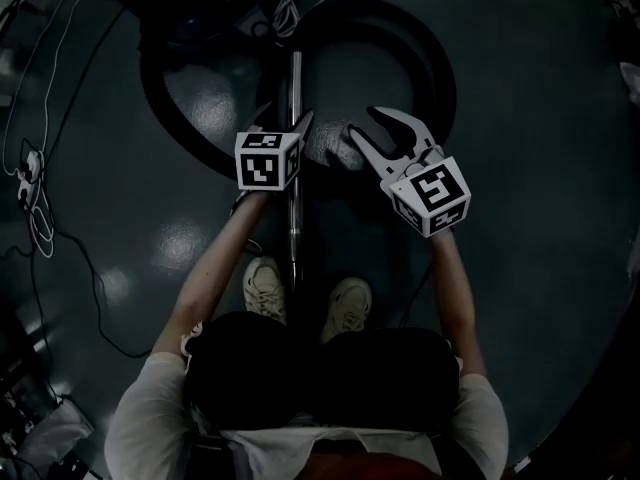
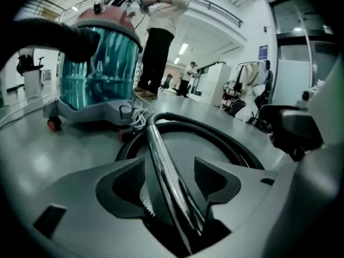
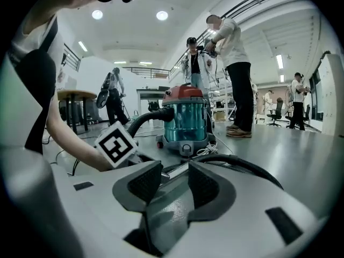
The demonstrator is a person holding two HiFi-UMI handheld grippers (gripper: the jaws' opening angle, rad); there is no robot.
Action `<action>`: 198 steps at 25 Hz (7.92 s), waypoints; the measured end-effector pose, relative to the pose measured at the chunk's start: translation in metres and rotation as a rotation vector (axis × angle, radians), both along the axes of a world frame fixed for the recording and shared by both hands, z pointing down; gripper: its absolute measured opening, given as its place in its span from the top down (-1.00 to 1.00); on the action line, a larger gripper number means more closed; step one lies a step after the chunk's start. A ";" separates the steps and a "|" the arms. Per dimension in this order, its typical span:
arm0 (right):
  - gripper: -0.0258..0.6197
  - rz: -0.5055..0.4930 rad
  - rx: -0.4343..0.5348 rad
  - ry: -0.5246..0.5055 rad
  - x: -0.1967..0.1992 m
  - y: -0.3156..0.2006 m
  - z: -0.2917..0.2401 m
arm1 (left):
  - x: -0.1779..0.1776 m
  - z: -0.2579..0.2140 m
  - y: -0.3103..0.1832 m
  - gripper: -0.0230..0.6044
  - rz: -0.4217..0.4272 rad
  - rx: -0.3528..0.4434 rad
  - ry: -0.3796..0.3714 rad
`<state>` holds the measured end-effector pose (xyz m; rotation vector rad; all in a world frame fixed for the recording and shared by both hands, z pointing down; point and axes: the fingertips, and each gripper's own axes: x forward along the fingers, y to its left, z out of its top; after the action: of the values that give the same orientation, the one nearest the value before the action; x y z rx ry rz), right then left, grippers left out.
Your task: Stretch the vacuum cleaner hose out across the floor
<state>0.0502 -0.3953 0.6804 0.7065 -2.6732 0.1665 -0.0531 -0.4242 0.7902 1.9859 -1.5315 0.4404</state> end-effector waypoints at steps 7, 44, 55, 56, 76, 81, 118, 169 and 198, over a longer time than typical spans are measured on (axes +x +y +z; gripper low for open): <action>0.41 0.027 0.009 0.044 0.006 -0.008 0.014 | 0.006 0.026 -0.012 0.07 -0.038 -0.156 0.136; 0.89 -0.248 0.025 0.637 0.096 0.033 0.108 | 0.043 -0.097 -0.052 0.75 0.206 0.351 -0.027; 0.47 -0.773 0.537 1.103 0.005 -0.002 0.121 | 0.031 -0.065 0.007 0.21 0.123 0.215 0.100; 0.43 -0.785 0.543 1.103 0.000 -0.002 0.125 | 0.028 -0.064 0.008 0.21 0.114 0.210 0.107; 0.40 -0.889 0.513 1.110 -0.034 0.006 0.156 | -0.002 -0.091 0.096 0.21 0.087 0.231 0.080; 0.38 -0.881 0.501 1.096 -0.038 0.008 0.156 | 0.027 -0.117 0.059 0.21 0.091 0.315 0.138; 0.51 0.980 -0.627 1.080 0.482 -0.055 0.194 | 0.058 -0.075 0.025 0.21 0.178 0.286 0.137; 0.02 -0.296 -0.141 0.533 0.057 0.032 0.047 | 0.029 -0.057 0.110 0.21 0.154 0.216 0.009; 0.16 -0.467 -0.859 0.259 -0.012 0.238 0.134 | 0.035 -0.021 0.134 0.21 0.095 0.116 0.186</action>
<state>0.0378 -0.1577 0.8141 -0.1565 -2.1261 0.9366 -0.0177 -0.2898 0.7688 2.1301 -1.3790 0.2020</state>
